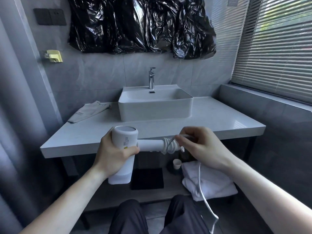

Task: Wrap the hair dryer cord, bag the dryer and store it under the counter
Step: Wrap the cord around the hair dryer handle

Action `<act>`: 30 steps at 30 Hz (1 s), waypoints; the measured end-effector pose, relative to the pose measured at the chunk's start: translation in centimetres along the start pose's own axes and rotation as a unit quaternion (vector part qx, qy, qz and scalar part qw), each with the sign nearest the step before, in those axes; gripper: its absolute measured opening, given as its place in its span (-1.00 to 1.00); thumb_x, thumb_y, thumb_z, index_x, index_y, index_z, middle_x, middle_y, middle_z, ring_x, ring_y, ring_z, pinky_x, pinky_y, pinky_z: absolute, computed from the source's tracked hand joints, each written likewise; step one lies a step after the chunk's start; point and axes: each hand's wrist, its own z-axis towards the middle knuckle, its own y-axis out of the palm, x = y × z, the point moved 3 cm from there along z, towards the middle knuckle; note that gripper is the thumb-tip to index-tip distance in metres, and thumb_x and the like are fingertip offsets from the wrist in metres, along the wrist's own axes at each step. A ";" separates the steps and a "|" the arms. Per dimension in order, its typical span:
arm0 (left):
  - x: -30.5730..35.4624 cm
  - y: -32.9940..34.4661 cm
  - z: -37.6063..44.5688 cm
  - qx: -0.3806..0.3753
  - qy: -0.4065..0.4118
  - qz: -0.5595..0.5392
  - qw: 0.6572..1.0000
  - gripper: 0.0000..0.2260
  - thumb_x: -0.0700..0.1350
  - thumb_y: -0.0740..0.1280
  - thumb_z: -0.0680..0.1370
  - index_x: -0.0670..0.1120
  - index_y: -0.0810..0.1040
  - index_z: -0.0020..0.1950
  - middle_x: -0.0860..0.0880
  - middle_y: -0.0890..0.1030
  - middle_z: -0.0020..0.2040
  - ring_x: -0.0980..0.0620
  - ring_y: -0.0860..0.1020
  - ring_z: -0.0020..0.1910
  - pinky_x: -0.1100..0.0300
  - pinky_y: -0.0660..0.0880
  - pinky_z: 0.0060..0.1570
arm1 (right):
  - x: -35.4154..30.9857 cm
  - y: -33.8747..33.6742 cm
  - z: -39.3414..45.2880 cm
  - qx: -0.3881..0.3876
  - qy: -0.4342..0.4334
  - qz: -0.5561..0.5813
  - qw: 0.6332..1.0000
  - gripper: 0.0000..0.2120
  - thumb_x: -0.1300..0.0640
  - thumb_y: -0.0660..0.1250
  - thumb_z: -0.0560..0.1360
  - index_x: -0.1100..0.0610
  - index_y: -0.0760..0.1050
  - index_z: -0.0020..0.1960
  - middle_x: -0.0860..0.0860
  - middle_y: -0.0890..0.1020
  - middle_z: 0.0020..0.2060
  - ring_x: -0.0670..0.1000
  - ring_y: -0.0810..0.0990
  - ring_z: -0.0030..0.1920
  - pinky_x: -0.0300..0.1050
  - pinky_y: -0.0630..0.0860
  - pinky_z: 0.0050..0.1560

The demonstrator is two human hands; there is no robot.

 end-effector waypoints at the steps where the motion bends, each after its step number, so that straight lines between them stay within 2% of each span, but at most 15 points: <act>1: 0.2 0.0 -0.3 -0.015 0.011 0.006 1.000 -0.59 -0.17 0.66 0.21 -0.08 0.62 -0.02 0.00 0.74 -0.21 0.07 0.68 -0.28 0.19 0.61 -0.28 | 0.0 -0.2 0.4 0.007 0.000 0.006 1.000 -0.61 0.08 0.42 0.67 0.13 0.51 -0.31 -0.05 0.37 -0.45 -0.09 0.30 -0.44 -0.30 0.30 -0.44; 3: 0.7 0.1 -0.7 -0.045 0.034 0.022 0.998 -0.61 -0.28 0.70 0.27 -0.08 0.62 -0.02 -0.03 0.75 -0.19 0.05 0.68 -0.27 0.22 0.60 -0.27 | 0.2 -0.6 1.2 0.021 -0.003 0.013 1.000 -0.64 0.09 0.48 0.63 0.10 0.53 -0.31 -0.09 0.38 -0.48 -0.12 0.30 -0.47 -0.35 0.27 -0.44; 5: 1.0 0.2 -1.0 -0.071 0.052 0.035 0.996 -0.62 -0.33 0.69 0.31 -0.06 0.62 -0.03 -0.10 0.74 -0.16 -0.08 0.69 -0.21 0.11 0.62 -0.21 | 0.5 -0.6 1.9 0.026 -0.004 0.005 1.000 -0.70 0.06 0.52 0.60 0.15 0.59 -0.26 -0.06 0.38 -0.45 -0.10 0.30 -0.43 -0.30 0.26 -0.39; 7: 1.6 0.3 -1.3 -0.093 0.063 0.029 0.993 -0.61 -0.27 0.68 0.30 0.03 0.62 -0.04 -0.12 0.73 -0.15 -0.18 0.68 -0.16 -0.03 0.63 -0.15 | 1.0 -0.5 2.4 0.023 0.002 0.004 1.000 -0.73 0.05 0.53 0.59 0.15 0.62 -0.23 -0.04 0.40 -0.43 -0.08 0.31 -0.39 -0.25 0.26 -0.36; 9: 2.2 0.2 -1.5 -0.116 0.070 0.022 0.991 -0.63 -0.20 0.66 0.26 0.08 0.61 -0.07 -0.13 0.71 -0.16 -0.23 0.68 -0.16 -0.11 0.64 -0.14 | 1.3 -0.4 2.8 0.015 0.010 0.011 1.000 -0.74 0.05 0.55 0.57 0.12 0.64 -0.24 -0.11 0.46 -0.46 -0.12 0.34 -0.41 -0.27 0.28 -0.36; 11: 2.5 0.2 -1.6 -0.145 0.059 0.007 0.988 -0.65 -0.19 0.65 0.26 0.01 0.62 -0.06 -0.19 0.71 -0.16 -0.30 0.68 -0.15 -0.14 0.63 -0.15 | 1.9 -0.3 3.2 0.002 0.028 0.023 0.999 -0.74 0.06 0.60 0.53 0.09 0.64 -0.27 -0.17 0.46 -0.53 -0.17 0.32 -0.47 -0.35 0.27 -0.41; 13: 2.6 0.2 -1.8 -0.172 0.041 -0.014 0.984 -0.64 -0.18 0.64 0.25 -0.14 0.61 -0.04 -0.23 0.70 -0.18 -0.34 0.67 -0.17 -0.09 0.61 -0.17 | 2.6 -0.4 3.6 -0.019 0.051 0.034 0.998 -0.72 0.05 0.64 0.50 0.12 0.64 -0.28 -0.17 0.43 -0.53 -0.16 0.31 -0.48 -0.37 0.26 -0.43; 16: 2.6 0.1 -1.9 -0.188 0.016 -0.054 0.981 -0.56 -0.09 0.62 0.21 -0.29 0.60 -0.06 -0.18 0.69 -0.22 -0.15 0.66 -0.23 0.09 0.59 -0.20 | 3.7 -0.2 3.7 -0.052 0.077 0.060 0.994 -0.70 0.04 0.60 0.52 0.19 0.65 -0.25 -0.01 0.46 -0.39 -0.11 0.35 -0.39 -0.30 0.29 -0.37; 19: 2.6 0.0 -1.8 -0.189 -0.008 -0.101 0.977 -0.49 -0.06 0.60 0.19 -0.36 0.59 -0.02 -0.17 0.66 -0.22 -0.11 0.64 -0.23 0.07 0.57 -0.24 | 4.8 0.5 3.7 -0.069 0.107 0.115 0.985 -0.69 -0.06 0.54 0.54 0.12 0.61 -0.24 0.04 0.45 -0.37 -0.13 0.36 -0.41 -0.30 0.31 -0.38; 21: 2.6 0.0 -1.6 -0.178 -0.020 -0.126 0.976 -0.45 -0.06 0.59 0.18 -0.38 0.59 0.01 -0.21 0.64 -0.21 -0.16 0.63 -0.23 -0.01 0.57 -0.25 | 5.5 1.4 3.6 -0.079 0.129 0.155 0.976 -0.63 -0.19 0.49 0.48 0.12 0.59 -0.21 0.01 0.53 -0.36 -0.08 0.44 -0.38 -0.22 0.39 -0.32; 22: 2.6 0.0 -1.5 -0.171 -0.025 -0.136 0.976 -0.45 -0.07 0.59 0.17 -0.39 0.59 0.00 -0.23 0.64 -0.22 -0.19 0.63 -0.24 -0.02 0.57 -0.26 | 5.9 1.7 3.4 -0.081 0.140 0.182 0.970 -0.64 -0.17 0.48 0.51 0.13 0.59 -0.20 -0.01 0.57 -0.35 -0.07 0.49 -0.37 -0.21 0.44 -0.30; 24: 2.8 0.0 -1.5 -0.152 -0.031 -0.152 0.976 -0.50 -0.07 0.58 0.16 -0.36 0.58 -0.07 -0.24 0.62 -0.24 -0.20 0.62 -0.27 -0.01 0.56 -0.28 | 6.8 2.6 2.8 -0.081 0.161 0.217 0.959 -0.78 0.11 0.47 0.64 0.14 0.60 -0.16 0.04 0.55 -0.33 0.00 0.48 -0.40 -0.21 0.45 -0.35; 25: 2.8 0.0 -1.5 -0.143 -0.035 -0.159 0.976 -0.53 -0.07 0.58 0.15 -0.33 0.58 -0.10 -0.23 0.60 -0.25 -0.20 0.62 -0.27 -0.01 0.56 -0.28 | 7.2 3.1 2.3 -0.084 0.172 0.222 0.956 -0.81 0.25 0.41 0.65 0.14 0.59 -0.14 0.06 0.49 -0.35 0.05 0.39 -0.40 -0.20 0.37 -0.38; 26: 2.9 0.0 -1.5 -0.134 -0.039 -0.169 0.976 -0.55 -0.06 0.58 0.15 -0.30 0.58 -0.11 -0.22 0.60 -0.25 -0.20 0.62 -0.27 -0.02 0.56 -0.26 | 7.5 3.8 1.7 -0.084 0.185 0.226 0.953 -0.80 0.29 0.37 0.64 0.12 0.58 -0.14 0.04 0.42 -0.39 0.03 0.31 -0.39 -0.17 0.26 -0.38; 30: 3.2 -0.4 -0.9 -0.084 -0.053 -0.199 0.975 -0.59 -0.06 0.57 0.13 -0.20 0.62 -0.10 -0.18 0.60 -0.23 -0.14 0.62 -0.27 0.00 0.57 -0.27 | 7.5 6.1 -0.2 -0.104 0.199 0.241 0.944 -0.64 -0.07 0.28 0.74 0.12 0.65 -0.08 -0.09 0.32 -0.45 -0.11 0.18 -0.45 -0.20 0.05 -0.42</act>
